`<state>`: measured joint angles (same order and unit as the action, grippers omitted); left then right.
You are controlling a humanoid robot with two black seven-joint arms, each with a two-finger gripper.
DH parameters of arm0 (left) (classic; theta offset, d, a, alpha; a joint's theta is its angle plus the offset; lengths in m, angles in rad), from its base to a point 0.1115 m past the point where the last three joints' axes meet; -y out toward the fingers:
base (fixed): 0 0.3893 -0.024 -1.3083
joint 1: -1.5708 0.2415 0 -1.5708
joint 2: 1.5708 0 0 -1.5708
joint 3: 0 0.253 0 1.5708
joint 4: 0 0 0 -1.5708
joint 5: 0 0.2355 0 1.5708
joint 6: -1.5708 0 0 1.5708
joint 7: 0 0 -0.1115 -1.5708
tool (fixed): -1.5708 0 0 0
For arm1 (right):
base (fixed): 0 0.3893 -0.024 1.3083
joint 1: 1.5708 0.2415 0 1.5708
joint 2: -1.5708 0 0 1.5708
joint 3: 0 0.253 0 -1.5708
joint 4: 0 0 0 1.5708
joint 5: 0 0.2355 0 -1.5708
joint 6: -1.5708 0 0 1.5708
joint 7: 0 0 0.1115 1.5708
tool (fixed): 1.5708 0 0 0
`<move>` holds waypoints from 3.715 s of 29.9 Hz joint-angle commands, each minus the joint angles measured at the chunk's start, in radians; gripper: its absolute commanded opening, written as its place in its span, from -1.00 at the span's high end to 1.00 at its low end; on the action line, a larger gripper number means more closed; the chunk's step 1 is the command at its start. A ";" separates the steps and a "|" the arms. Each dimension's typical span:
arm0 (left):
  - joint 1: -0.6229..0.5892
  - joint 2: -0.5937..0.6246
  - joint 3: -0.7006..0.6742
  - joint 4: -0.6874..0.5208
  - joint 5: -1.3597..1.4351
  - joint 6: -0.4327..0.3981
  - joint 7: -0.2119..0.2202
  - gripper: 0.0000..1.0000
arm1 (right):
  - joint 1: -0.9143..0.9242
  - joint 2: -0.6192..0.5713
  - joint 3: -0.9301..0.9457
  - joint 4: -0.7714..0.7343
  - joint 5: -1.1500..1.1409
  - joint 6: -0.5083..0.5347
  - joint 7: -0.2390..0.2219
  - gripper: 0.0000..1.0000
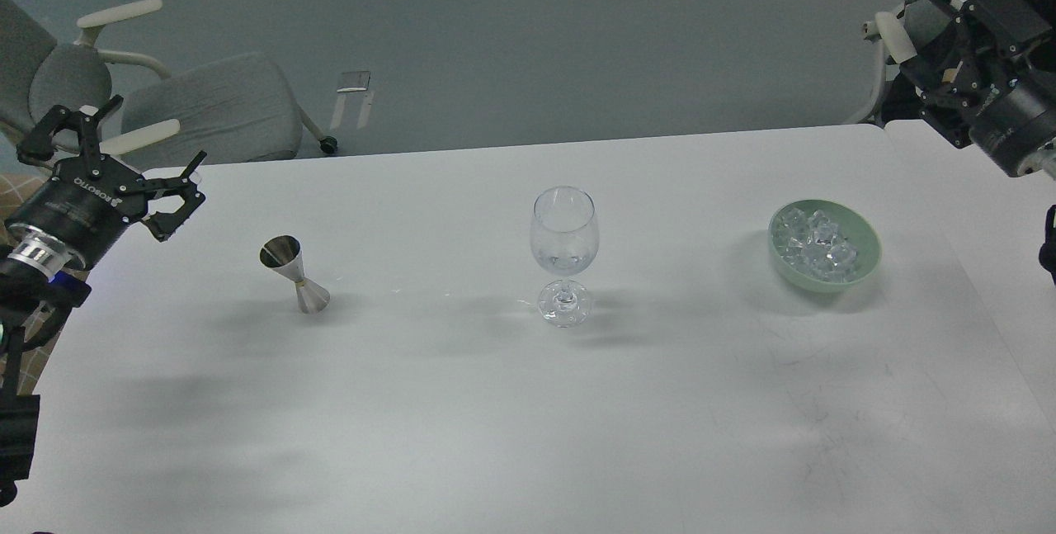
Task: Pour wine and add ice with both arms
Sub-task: 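Open the left gripper and raise it away from the jigger, then lower the right gripper into the green bowl and grasp ice, then lift the ice with the right gripper and move it over the glass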
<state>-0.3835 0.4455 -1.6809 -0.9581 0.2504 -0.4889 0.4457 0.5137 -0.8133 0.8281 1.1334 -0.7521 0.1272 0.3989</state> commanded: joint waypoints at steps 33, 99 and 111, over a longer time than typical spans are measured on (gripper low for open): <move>-0.186 -0.070 0.168 -0.017 0.382 0.018 -0.441 -0.96 | -0.052 0.198 -0.115 -0.242 -1.076 -0.290 0.000 -1.00; -0.184 -0.073 0.188 -0.031 0.382 0.027 -0.443 -0.96 | 0.054 -0.170 -0.164 0.207 -0.994 -0.182 -0.077 0.99; -0.192 -0.097 0.190 -0.031 0.383 0.029 -0.441 -0.96 | 0.230 -0.202 -0.181 0.471 -0.903 -0.098 -0.077 0.99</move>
<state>-0.5735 0.3547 -1.4924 -0.9893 0.6320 -0.4607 0.0031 0.6978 -1.0191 0.6555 1.5671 -1.6803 -0.0008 0.3225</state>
